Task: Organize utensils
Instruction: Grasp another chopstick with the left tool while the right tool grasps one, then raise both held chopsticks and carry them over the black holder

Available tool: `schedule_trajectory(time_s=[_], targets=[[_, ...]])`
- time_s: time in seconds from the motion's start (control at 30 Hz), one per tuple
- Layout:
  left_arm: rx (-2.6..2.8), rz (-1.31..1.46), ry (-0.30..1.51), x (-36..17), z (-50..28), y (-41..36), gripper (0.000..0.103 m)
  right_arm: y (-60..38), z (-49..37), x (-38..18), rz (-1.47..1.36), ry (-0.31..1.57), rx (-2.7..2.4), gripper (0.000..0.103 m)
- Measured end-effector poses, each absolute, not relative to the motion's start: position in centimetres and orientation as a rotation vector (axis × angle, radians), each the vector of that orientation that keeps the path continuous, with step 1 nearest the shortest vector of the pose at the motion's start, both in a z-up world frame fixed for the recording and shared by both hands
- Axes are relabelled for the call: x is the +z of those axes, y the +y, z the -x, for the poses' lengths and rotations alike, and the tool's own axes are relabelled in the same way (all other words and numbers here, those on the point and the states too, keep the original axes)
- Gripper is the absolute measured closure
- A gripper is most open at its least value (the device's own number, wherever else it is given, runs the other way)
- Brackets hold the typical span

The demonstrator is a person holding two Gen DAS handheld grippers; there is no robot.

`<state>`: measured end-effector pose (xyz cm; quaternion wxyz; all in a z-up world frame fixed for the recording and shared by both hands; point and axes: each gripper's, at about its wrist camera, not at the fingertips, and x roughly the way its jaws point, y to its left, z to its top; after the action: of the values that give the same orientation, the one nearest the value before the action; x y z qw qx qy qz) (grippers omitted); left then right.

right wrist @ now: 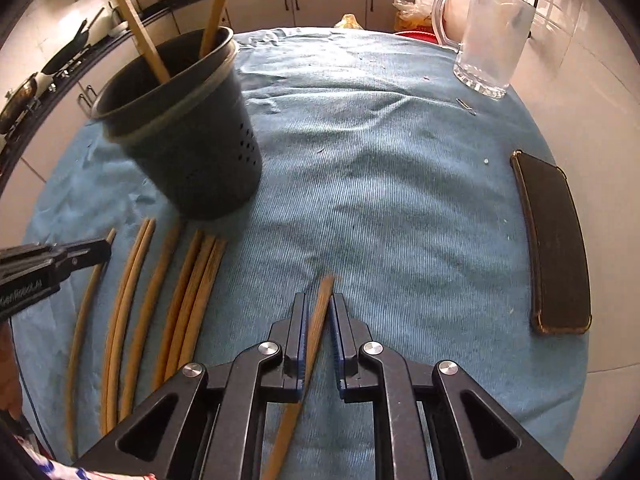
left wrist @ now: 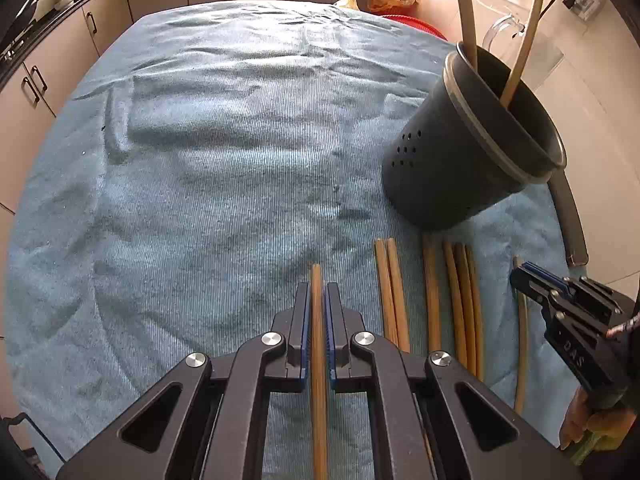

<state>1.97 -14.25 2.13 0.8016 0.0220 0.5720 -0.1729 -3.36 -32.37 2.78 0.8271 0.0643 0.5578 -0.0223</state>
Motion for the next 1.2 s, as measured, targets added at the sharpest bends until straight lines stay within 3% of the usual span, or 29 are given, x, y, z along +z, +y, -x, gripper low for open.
schedule_trajectory(time_s=[0.27,0.43,0.83,1.2], targets=[[-0.394,-0.079,1.145,2.0,-1.3,-14.8,0.097,-30.9,3.1,2.9,-0.125,1.154,-0.143,0.091],[-0.390,-0.089,1.105,2.4,-0.1,-14.7,0.098,-31.3,3.9,3.2,-0.178,1.107,-0.100,0.096],[-0.399,-0.001,0.862,11.4,5.7,-12.1,0.098,-32.4,10.2,11.3,-0.263,0.774,-0.054,0.096],[-0.376,0.019,0.682,16.5,13.2,-10.1,0.098,-31.5,16.3,15.4,-0.225,0.627,-0.056,0.096]])
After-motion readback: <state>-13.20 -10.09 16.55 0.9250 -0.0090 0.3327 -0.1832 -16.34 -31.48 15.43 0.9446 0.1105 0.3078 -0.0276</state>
